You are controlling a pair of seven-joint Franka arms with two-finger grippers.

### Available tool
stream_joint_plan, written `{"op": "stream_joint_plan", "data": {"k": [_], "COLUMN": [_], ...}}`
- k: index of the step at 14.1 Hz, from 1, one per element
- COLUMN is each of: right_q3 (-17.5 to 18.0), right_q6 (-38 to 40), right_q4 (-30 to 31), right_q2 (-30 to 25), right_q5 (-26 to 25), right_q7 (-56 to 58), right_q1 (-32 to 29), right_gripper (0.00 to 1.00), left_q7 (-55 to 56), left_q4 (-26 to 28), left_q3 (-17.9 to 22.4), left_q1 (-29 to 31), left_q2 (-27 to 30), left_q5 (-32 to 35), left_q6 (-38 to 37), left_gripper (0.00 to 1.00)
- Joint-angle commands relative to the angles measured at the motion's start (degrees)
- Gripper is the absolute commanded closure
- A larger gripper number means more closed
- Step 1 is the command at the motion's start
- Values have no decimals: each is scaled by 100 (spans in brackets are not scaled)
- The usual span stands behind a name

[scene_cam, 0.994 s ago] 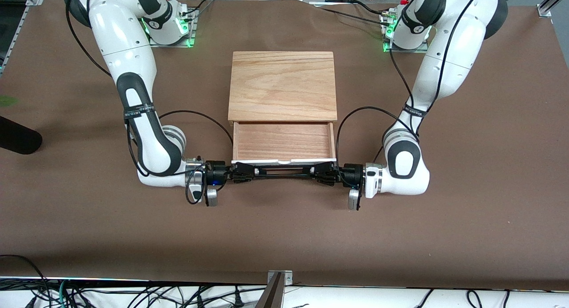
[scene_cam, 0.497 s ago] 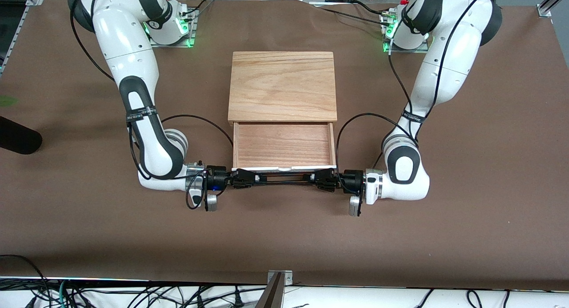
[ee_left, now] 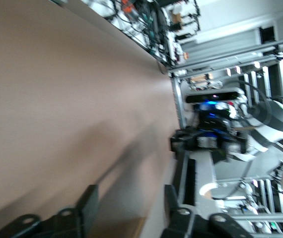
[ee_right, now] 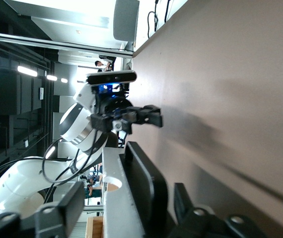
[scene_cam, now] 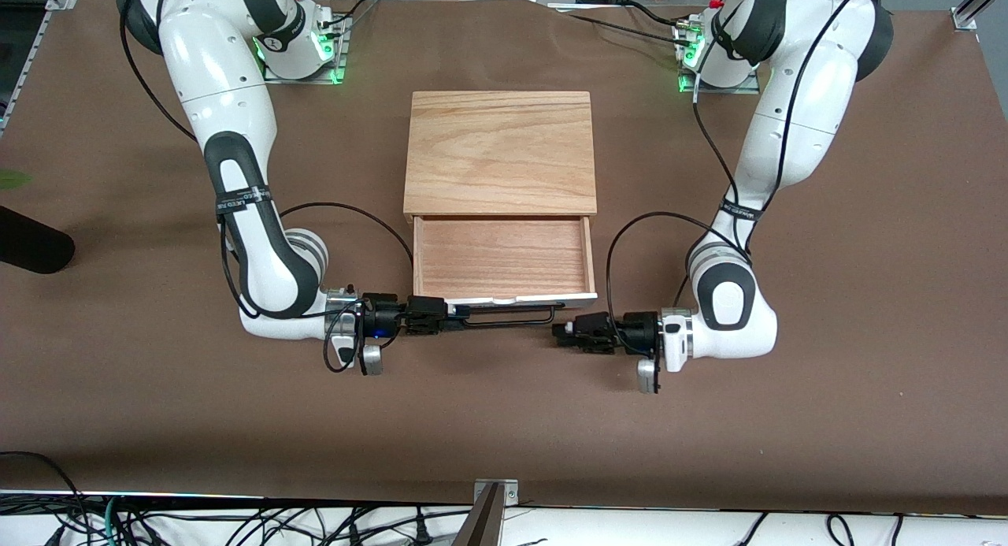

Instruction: Pull top drawer with both arms simultaneously

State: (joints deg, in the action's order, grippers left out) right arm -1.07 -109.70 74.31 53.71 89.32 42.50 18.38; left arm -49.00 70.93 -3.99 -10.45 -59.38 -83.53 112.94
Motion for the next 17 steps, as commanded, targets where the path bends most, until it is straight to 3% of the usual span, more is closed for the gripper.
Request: {"op": "stream_joint_plan", "data": {"k": [1, 4, 11, 15, 17], "right_q3": [-138, -235, -798, -1017, -1035], "right_q6": [107, 124, 1063, 2100, 2783], "right_q4": [32, 49, 154, 137, 120], "right_q2": [-194, -421, -1660, -2460, -3004], "right_q5": [-790, -1275, -4918, -6844, -7663], "right_q7": [-66, -136, -1127, -1578, -1578], "right_q1": [-71, -80, -106, -97, -106], "right_gripper": [0, 0, 0, 0, 0], "left_q7": [84, 382, 1138, 1183, 1183], "left_q4": [-281, -299, -325, -378, -378], "left_q3": [-5, 4, 12, 696, 838], "left_q1": [-1, 86, 560, 623, 623], "left_q2": [-188, -74, 672, 1173, 1559], "left_q5": [153, 353, 2294, 3201, 4041], "left_q6": [71, 18, -718, -1369, -1590], "left_gripper": [0, 0, 0, 0, 0]}}
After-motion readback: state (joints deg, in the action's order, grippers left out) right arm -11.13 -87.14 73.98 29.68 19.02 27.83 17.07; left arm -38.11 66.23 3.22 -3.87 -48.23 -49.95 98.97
